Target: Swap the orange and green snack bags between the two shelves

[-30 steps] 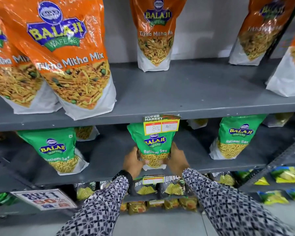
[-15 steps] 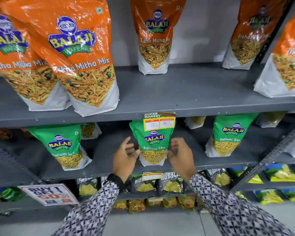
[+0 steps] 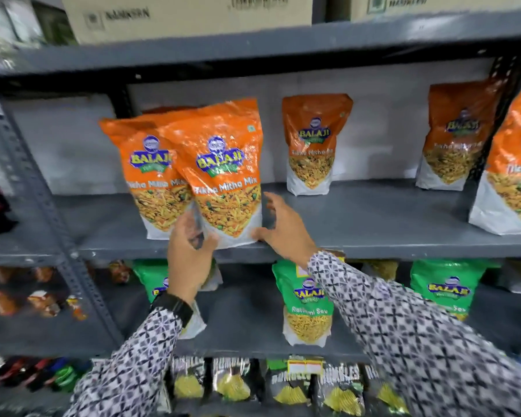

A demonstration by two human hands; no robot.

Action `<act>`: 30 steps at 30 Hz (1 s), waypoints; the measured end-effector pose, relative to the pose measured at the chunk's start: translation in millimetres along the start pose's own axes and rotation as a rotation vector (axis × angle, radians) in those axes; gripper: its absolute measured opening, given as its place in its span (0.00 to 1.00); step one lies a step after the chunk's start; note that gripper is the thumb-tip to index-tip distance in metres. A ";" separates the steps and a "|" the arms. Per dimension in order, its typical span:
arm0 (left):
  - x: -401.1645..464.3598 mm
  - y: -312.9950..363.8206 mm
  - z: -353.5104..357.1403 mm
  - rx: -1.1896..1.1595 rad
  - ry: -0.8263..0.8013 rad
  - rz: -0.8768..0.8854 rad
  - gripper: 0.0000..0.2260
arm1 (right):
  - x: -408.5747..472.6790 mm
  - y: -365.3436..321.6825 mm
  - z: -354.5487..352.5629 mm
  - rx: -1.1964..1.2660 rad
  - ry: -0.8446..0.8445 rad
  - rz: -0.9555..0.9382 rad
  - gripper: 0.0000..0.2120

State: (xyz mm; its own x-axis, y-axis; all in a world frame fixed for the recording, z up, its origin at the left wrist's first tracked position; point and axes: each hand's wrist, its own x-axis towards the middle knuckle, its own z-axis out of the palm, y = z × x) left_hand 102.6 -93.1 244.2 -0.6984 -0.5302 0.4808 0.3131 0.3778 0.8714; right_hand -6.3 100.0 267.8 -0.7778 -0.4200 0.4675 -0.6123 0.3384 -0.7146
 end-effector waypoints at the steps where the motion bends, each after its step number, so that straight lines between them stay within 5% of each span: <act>1: 4.5 0.5 -0.8 -0.010 -0.092 -0.013 0.33 | 10.5 -1.6 4.3 0.002 -0.051 0.016 0.44; 4: 16.8 -0.5 1.1 0.015 -0.253 -0.028 0.38 | 28.5 0.6 12.6 0.041 -0.098 0.064 0.44; 10: 25.3 5.3 14.7 0.150 -0.204 -0.025 0.30 | 25.5 11.9 0.8 0.123 -0.050 0.104 0.39; 17: 19.9 21.6 73.7 0.163 -0.272 -0.032 0.32 | 6.9 32.7 -52.9 0.110 0.017 0.160 0.45; 30: 0.4 37.8 159.9 0.158 -0.364 -0.006 0.26 | -32.2 66.7 -127.4 0.094 0.165 0.211 0.36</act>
State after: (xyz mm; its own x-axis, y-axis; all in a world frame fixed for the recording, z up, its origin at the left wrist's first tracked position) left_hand 11.2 42.4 261.7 -0.8912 -0.2398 0.3852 0.2255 0.5025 0.8346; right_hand -40.2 243.3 271.3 -0.9040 -0.2032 0.3761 -0.4244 0.3209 -0.8467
